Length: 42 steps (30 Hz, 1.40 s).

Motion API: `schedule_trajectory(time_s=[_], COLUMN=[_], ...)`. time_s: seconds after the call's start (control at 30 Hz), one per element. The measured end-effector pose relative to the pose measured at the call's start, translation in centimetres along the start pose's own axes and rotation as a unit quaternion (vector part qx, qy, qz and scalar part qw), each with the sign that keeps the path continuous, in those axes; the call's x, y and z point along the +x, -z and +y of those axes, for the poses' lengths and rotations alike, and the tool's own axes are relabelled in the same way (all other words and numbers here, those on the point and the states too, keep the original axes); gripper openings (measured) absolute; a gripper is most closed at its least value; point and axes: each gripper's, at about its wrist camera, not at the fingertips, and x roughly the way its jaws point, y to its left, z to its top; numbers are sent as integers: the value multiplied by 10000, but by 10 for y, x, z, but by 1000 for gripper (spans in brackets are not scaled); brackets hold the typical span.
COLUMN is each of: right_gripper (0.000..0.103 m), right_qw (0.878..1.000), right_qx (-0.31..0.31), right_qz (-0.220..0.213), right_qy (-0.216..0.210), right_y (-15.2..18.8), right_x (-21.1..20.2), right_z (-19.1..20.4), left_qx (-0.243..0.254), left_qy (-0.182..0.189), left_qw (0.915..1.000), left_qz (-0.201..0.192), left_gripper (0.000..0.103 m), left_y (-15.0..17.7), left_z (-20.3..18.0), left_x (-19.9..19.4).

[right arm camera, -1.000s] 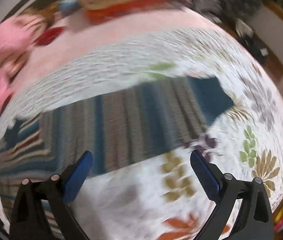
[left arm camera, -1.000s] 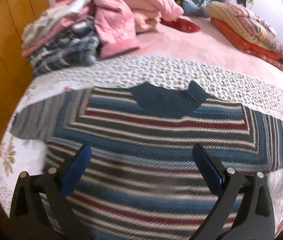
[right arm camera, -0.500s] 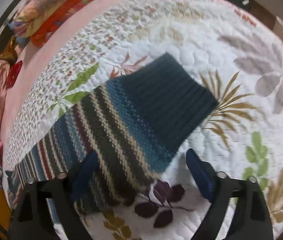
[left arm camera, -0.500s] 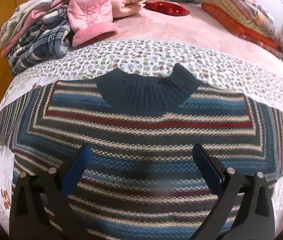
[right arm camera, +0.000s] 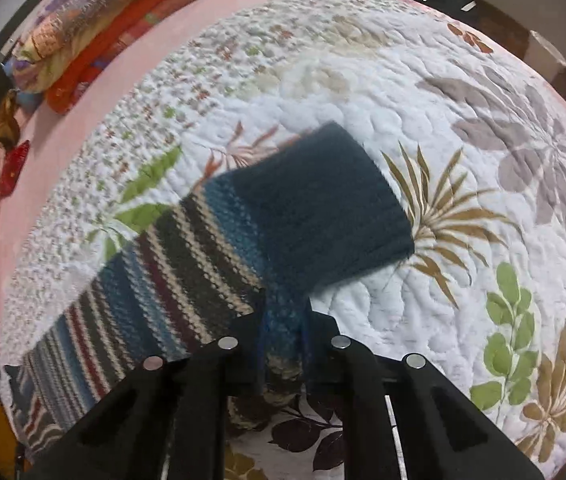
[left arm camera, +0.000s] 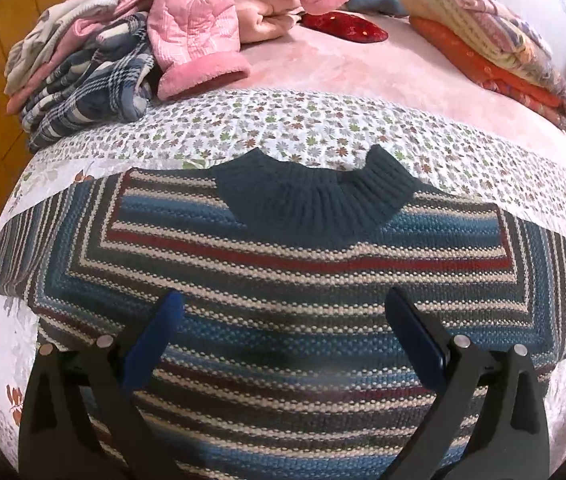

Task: Fold small clothes
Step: 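Fold the held sleeve across the sweater body with the right gripper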

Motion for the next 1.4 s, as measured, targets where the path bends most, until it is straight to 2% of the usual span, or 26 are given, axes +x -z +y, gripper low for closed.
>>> schedule_trajectory(time_s=[0.07, 0.23, 0.5, 0.63, 0.8, 1.07, 1.17, 1.2, 1.27, 1.4], right_gripper=[13, 12, 12, 12, 12, 12, 12, 13, 24, 60], right_qw=[9998, 9983, 9835, 9665, 9428, 9091, 9019, 9004, 8951, 8737], right_qx=[-110, -453, -1670, -2395, -3166, -4033, -4195, -4223, -4284, -4426], right_qz=[-112, -375, -438, -291, -69, 199, 322, 360, 648, 1203], right_qy=[116, -52, -537, -870, -1042, -1024, -980, -982, -1051, -1625], right_y=[2, 13, 54, 96, 159, 227, 239, 241, 247, 246], right_x=[-6, -40, -77, -83, -75, -48, -32, -28, -17, -23], right_z=[9, 42, 151, 218, 281, 332, 337, 337, 337, 330], left_qx=[-20, -151, -51, -145, -217, 10, 55, 70, 95, 118], left_qy=[17, 60, 124, 191, 386, 724, 817, 842, 891, 1074], left_qw=[10000, 9998, 9999, 9997, 9988, 9972, 9963, 9960, 9954, 9927], left_qz=[81, 145, 57, 100, 220, 206, 266, 286, 345, 528], left_gripper=[100, 100, 100, 100, 100, 100, 100, 100, 100, 100], left_y=[-1, -4, -7, -7, -7, -8, -9, -9, -9, -6], left_z=[5, 19, 26, 30, 31, 23, 19, 18, 15, 6], left_x=[3, 3, -9, -9, -7, -14, -12, -11, -8, -2])
